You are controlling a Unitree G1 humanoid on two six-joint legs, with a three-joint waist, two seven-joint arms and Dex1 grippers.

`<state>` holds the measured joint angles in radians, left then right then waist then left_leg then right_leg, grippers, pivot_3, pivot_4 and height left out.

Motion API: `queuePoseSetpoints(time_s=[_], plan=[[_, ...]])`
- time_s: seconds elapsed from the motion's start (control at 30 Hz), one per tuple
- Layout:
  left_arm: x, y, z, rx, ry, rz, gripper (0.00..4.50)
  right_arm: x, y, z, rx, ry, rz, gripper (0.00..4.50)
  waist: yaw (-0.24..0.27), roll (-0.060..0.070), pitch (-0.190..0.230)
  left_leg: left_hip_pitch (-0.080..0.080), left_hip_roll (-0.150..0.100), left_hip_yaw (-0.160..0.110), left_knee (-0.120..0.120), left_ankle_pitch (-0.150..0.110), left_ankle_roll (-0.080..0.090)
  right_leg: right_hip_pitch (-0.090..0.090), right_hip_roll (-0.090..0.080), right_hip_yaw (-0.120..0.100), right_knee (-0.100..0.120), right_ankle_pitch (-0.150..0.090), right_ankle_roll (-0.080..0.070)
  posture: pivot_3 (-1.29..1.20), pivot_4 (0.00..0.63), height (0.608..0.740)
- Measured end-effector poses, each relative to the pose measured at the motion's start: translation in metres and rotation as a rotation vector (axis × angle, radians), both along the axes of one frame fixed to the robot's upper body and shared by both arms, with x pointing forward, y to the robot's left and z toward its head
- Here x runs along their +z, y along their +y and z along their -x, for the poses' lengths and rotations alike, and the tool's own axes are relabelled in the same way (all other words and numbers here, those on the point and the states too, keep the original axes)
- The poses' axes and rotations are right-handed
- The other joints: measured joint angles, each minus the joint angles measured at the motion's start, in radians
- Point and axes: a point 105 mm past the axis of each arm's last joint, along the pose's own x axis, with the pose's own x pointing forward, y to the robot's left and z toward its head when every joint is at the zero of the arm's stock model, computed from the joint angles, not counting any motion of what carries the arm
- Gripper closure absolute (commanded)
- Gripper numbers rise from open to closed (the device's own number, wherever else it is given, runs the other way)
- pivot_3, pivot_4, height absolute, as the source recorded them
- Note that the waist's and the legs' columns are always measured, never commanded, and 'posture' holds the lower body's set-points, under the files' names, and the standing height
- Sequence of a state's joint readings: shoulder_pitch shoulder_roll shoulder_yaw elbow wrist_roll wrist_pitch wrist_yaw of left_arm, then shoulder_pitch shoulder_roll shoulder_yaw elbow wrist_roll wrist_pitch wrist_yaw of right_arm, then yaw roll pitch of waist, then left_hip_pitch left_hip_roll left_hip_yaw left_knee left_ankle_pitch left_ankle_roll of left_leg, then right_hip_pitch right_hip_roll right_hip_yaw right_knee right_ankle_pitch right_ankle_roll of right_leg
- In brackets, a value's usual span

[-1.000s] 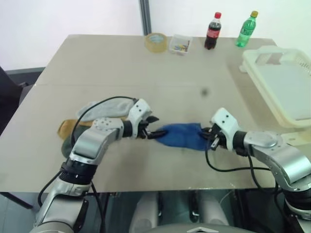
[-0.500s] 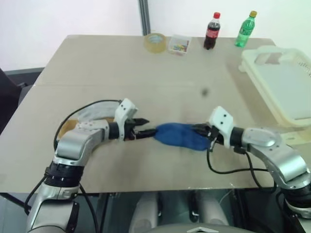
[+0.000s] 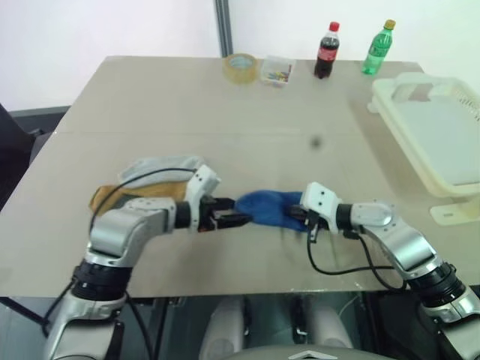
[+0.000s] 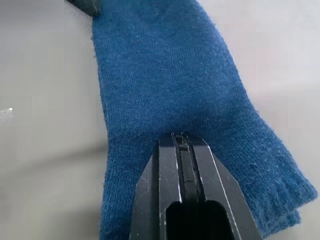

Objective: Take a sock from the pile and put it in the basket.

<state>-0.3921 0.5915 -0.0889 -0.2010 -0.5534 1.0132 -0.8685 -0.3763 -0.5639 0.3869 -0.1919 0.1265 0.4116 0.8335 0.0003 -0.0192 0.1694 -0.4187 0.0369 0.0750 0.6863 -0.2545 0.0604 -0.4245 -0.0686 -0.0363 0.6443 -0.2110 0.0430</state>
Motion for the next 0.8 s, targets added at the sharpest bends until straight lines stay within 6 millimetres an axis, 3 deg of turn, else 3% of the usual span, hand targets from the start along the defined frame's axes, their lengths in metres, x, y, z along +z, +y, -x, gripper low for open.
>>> queuePoseSetpoints(time_s=[0.1, 0.4, 0.67, 0.8], plan=[[-0.001, -0.01, 0.002, -0.03, 0.006, 0.014, 0.73, 0.0, 0.0, 0.0, 0.001, 0.003, 0.0, 4.47, -0.001, 0.0, 0.0, 0.002, 0.0, 0.0, 0.0, 0.0, 0.0, 0.002, 0.0, 0.0, 0.0, 0.0, 0.0, 0.0, 0.15, 0.74], [0.035, -0.046, 0.003, -0.17, -0.061, 0.135, 0.73, 0.004, -0.013, 0.008, -0.062, 0.024, -0.013, 4.47, 0.009, 0.0, 0.0, 0.002, 0.0, 0.0, 0.0, 0.0, 0.0, 0.002, 0.0, 0.0, 0.0, 0.0, 0.0, 0.0, 0.15, 0.74], [0.022, -0.08, 0.02, -0.303, 0.028, 0.181, 0.73, 0.017, -0.021, 0.019, -0.095, 0.038, -0.057, 4.47, 0.015, 0.0, 0.0, 0.002, 0.0, 0.0, 0.0, 0.0, 0.0, 0.003, 0.0, 0.0, -0.002, 0.0, 0.0, 0.0, 0.15, 0.74], [0.026, -0.095, 0.016, -0.328, 0.039, 0.219, 0.73, 0.019, -0.032, 0.029, -0.124, 0.055, -0.051, 4.47, 0.016, 0.0, 0.0, 0.002, 0.0, -0.001, 0.0, 0.0, 0.001, 0.003, 0.0, 0.0, -0.002, 0.0, 0.0, 0.0, 0.15, 0.74]])
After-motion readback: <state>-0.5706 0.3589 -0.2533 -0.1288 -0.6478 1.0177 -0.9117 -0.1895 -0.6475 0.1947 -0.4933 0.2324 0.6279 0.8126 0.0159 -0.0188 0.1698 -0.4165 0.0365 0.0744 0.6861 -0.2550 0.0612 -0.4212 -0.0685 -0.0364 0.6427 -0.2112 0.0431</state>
